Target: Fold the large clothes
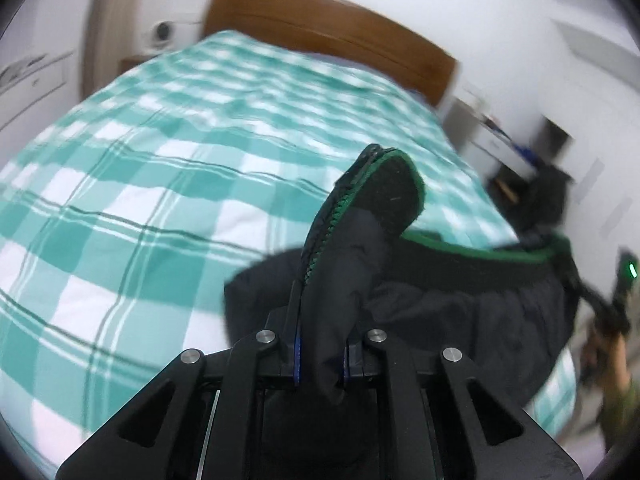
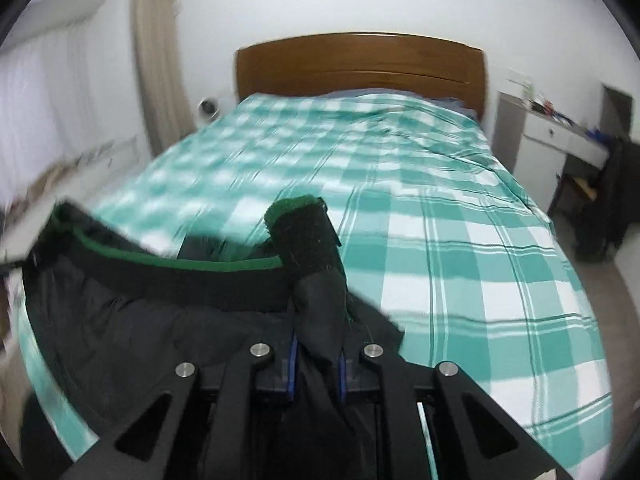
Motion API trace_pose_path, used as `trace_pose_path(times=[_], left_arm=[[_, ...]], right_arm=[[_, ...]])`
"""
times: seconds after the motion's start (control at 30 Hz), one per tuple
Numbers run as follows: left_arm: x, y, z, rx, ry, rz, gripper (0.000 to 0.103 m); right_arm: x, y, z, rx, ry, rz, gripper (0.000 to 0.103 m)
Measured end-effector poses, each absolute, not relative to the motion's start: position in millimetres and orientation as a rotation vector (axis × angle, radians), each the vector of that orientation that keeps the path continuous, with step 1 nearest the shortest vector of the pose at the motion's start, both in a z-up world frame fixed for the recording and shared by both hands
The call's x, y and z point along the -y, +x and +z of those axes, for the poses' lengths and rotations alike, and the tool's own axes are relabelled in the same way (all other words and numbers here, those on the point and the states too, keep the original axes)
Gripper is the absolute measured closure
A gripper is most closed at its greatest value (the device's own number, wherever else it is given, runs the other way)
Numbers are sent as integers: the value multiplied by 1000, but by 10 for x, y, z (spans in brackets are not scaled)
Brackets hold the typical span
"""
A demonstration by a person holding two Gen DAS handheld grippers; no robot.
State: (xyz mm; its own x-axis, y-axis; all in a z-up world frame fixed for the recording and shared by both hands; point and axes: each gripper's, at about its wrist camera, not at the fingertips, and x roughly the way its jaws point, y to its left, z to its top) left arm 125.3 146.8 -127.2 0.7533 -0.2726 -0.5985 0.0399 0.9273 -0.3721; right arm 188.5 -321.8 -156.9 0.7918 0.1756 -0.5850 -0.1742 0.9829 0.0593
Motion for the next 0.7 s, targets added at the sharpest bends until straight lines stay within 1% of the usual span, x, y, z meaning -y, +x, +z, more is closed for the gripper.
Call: trace_pose_path(times=[0.07, 0.17, 0.2, 0.23, 0.27, 0.33, 0.53, 0.7], left_arm=[[-1360, 1576, -1458, -721, -338, -88, 91], [-1143, 1982, -1911, -781, -248, 31, 90], [-1120, 2039, -2036, -794, -232, 43, 88], [-1103, 2092, -2180, -802, -216, 52, 83], [-1114, 2103, -2261, -798, -216, 56, 80], [-1176, 2111, -2394, -769, -260, 48, 76], [-1272, 2173, -2588, -758, -334, 18, 70], [-1336, 2157, -2668, -749, -387, -12, 69]], right_arm=[[3221, 2265, -1799, -679, 63, 122, 89], [3180, 2694, -2311, -776, 84, 22, 89], [3186, 2804, -2502, -811, 84, -2, 89], [3190, 2849, -2630, -826, 81, -12, 89], [3179, 2909, -2818, -832, 67, -27, 88], [3169, 2938, -2985, -801, 81, -10, 87], [3153, 2953, -3192, -741, 114, -20, 85], [3210, 2989, -3262, -733, 151, -1, 85]])
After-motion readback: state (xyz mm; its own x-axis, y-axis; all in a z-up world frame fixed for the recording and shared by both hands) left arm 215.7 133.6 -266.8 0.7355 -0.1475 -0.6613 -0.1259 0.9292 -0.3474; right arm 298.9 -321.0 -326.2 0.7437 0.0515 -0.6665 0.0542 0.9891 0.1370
